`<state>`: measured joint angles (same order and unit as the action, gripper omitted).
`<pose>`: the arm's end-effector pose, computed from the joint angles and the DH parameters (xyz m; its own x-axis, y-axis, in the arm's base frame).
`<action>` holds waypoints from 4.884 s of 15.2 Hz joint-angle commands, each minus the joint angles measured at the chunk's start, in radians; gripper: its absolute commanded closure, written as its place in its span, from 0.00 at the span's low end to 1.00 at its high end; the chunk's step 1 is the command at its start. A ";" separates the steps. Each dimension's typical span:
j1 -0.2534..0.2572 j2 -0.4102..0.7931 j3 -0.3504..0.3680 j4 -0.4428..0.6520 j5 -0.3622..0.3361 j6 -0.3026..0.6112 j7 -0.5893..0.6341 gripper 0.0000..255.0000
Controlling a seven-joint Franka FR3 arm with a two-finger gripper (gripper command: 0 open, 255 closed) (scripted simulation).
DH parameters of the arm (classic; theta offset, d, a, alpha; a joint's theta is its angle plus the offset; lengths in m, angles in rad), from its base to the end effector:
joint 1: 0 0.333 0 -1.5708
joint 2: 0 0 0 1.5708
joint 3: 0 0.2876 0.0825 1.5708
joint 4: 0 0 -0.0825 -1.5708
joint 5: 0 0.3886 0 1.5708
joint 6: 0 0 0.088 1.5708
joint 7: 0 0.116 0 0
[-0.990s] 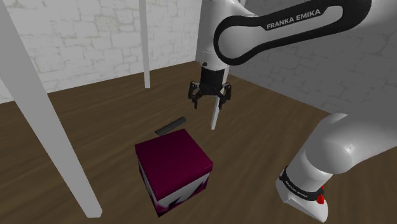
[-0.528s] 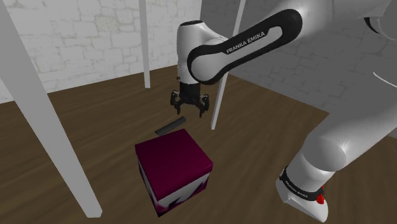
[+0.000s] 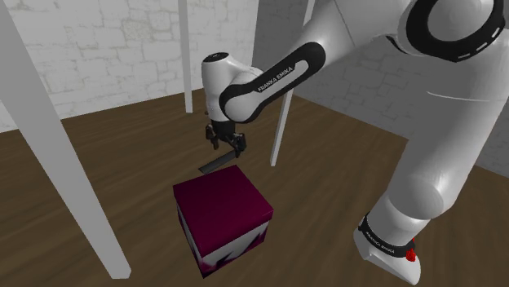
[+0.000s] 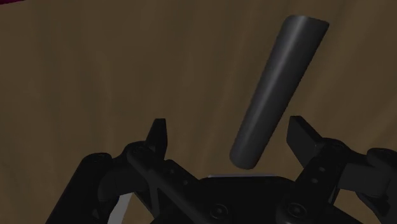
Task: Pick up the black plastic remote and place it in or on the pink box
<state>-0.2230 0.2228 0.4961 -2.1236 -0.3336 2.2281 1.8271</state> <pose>0.5387 0.1386 0.2715 0.2265 -0.9610 0.1585 -0.9738 -0.2202 0.0567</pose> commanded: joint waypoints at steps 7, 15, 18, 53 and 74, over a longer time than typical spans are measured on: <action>0.079 0.263 -0.117 0.231 -0.152 -0.025 0.288 0.00; 0.083 0.316 -0.142 0.217 -0.189 0.038 0.310 0.00; 0.083 0.316 -0.142 0.217 -0.189 0.038 0.310 0.00; 0.044 0.129 -0.081 0.258 -0.067 -0.164 0.200 1.00; 0.034 0.023 -0.056 0.395 0.009 -0.384 0.116 1.00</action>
<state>-0.1895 0.2499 0.4386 -1.7322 -0.3273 1.8512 1.9443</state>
